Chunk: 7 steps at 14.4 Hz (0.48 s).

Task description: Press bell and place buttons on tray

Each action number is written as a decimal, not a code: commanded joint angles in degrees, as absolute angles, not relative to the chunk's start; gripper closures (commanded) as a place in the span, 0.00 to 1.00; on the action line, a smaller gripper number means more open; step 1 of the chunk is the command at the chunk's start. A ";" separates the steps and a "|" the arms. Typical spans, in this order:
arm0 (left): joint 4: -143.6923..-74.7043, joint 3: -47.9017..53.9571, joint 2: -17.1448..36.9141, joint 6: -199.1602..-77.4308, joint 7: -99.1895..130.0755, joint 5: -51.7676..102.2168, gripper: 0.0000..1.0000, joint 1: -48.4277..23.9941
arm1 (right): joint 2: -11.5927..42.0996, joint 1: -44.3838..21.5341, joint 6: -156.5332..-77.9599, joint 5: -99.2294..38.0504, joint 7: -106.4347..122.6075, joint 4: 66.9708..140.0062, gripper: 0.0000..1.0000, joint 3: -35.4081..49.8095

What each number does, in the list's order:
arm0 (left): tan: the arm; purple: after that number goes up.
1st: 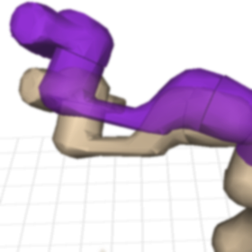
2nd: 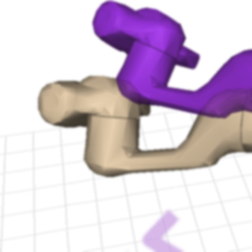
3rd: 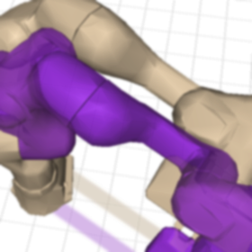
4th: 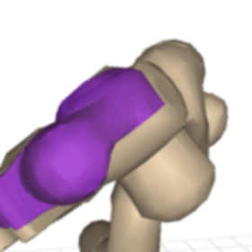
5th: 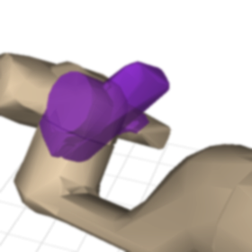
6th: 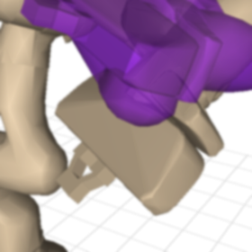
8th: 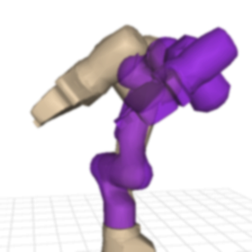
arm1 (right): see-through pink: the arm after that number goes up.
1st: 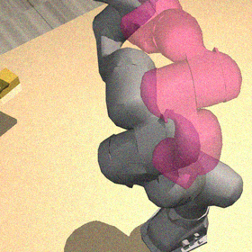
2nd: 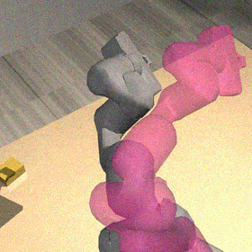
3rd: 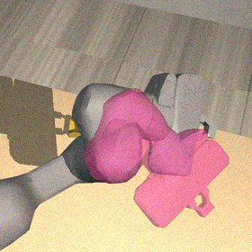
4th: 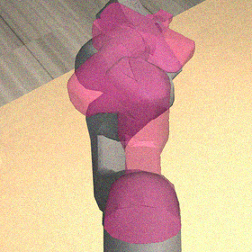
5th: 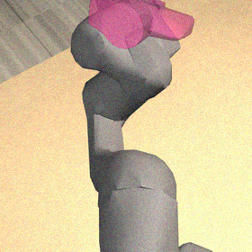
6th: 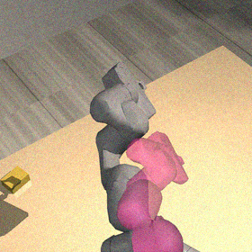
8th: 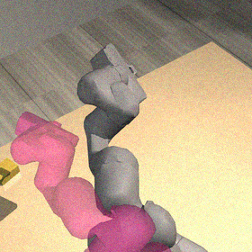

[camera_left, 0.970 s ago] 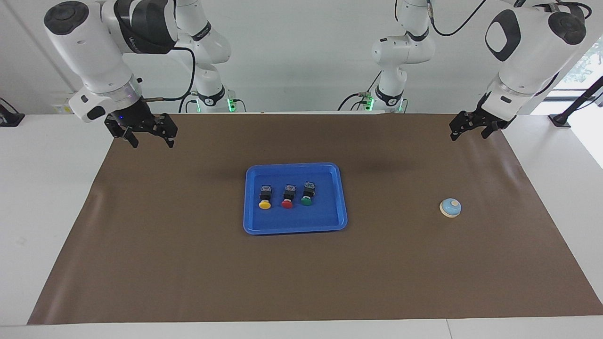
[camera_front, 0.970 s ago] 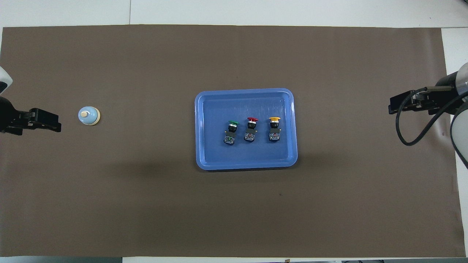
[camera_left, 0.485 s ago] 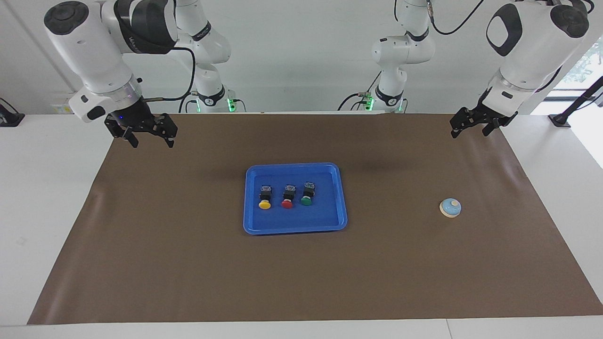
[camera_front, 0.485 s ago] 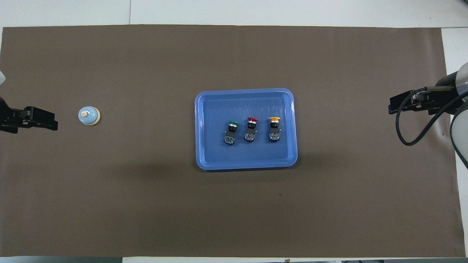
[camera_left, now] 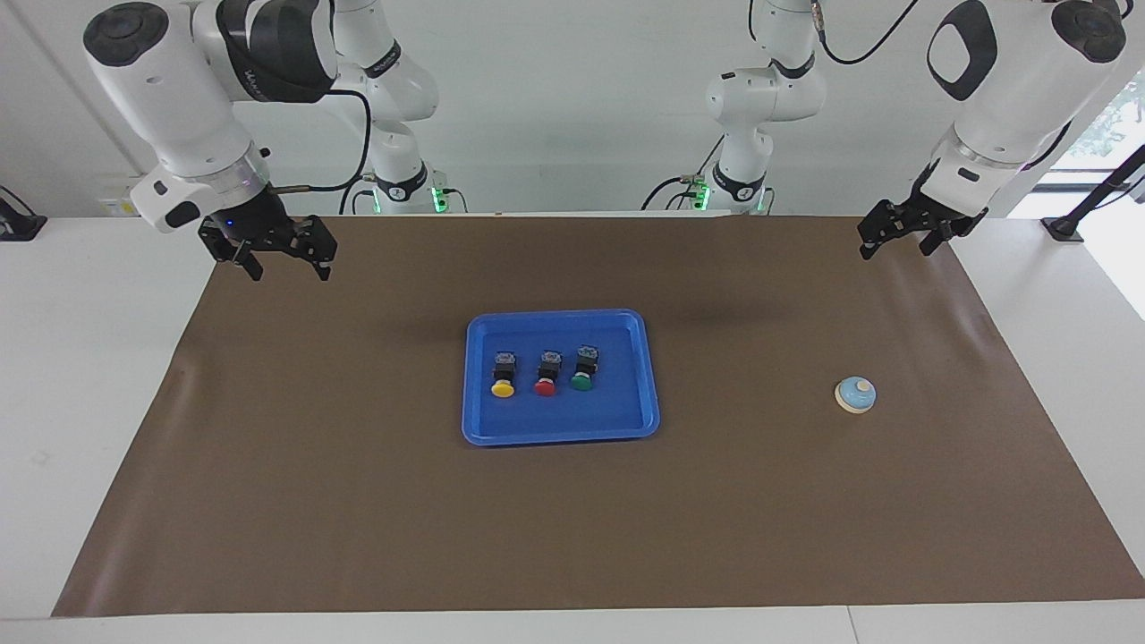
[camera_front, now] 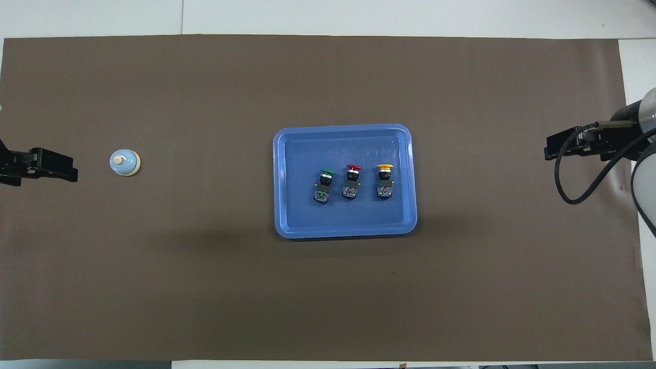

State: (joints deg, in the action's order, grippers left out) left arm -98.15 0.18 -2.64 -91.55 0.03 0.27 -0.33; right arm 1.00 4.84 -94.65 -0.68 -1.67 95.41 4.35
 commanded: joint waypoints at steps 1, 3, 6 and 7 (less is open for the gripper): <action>-97.38 -0.18 -2.55 -91.32 0.09 0.53 0.00 -0.53 | -0.26 5.80 -94.57 -0.35 -0.62 96.68 0.00 5.10; -97.56 -0.18 -2.55 -91.84 0.09 0.62 0.00 -0.53 | -0.26 5.80 -94.57 -0.35 -0.70 96.68 0.00 5.10; -97.65 -0.18 -2.55 -92.20 0.09 0.62 0.00 -0.70 | -0.26 5.80 -94.57 -0.35 -0.70 96.68 0.00 5.10; -97.73 -0.18 -2.64 -92.11 0.09 0.62 0.00 -0.70 | -0.26 5.80 -94.57 -0.35 -0.62 96.68 0.00 5.10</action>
